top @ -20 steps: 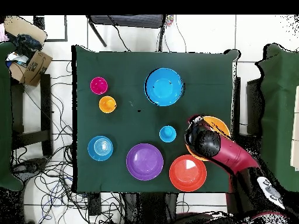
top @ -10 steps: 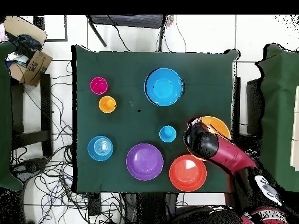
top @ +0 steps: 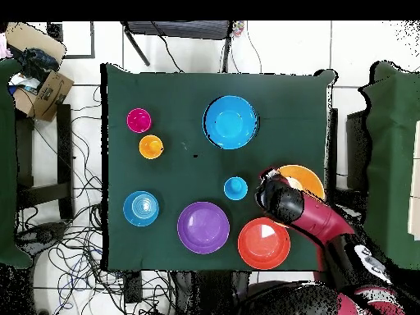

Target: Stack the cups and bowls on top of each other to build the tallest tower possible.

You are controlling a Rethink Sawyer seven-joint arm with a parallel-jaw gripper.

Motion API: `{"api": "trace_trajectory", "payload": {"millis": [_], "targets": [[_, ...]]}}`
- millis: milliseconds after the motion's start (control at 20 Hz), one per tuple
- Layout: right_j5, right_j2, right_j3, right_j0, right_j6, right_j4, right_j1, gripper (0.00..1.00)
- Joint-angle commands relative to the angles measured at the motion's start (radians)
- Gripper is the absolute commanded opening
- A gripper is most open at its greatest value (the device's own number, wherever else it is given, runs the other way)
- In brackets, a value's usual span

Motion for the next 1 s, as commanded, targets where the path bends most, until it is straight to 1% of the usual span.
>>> {"api": "trace_trajectory", "payload": {"millis": [50, 500, 900, 950, 1000], "targets": [[-0.061, 0.048, -0.010, 0.013, 0.046, -0.067, 0.077, 1.00], [-0.086, 0.056, -0.031, 0.005, 0.047, -0.075, 0.121, 1.00], [-0.114, 0.047, -0.039, 0.017, 0.033, -0.106, 0.120, 1.00], [-0.111, 0.042, -0.039, 0.022, 0.032, -0.111, 0.117, 0.00], [-0.109, 0.041, -0.040, 0.024, 0.031, -0.112, 0.117, 0.00]]}}
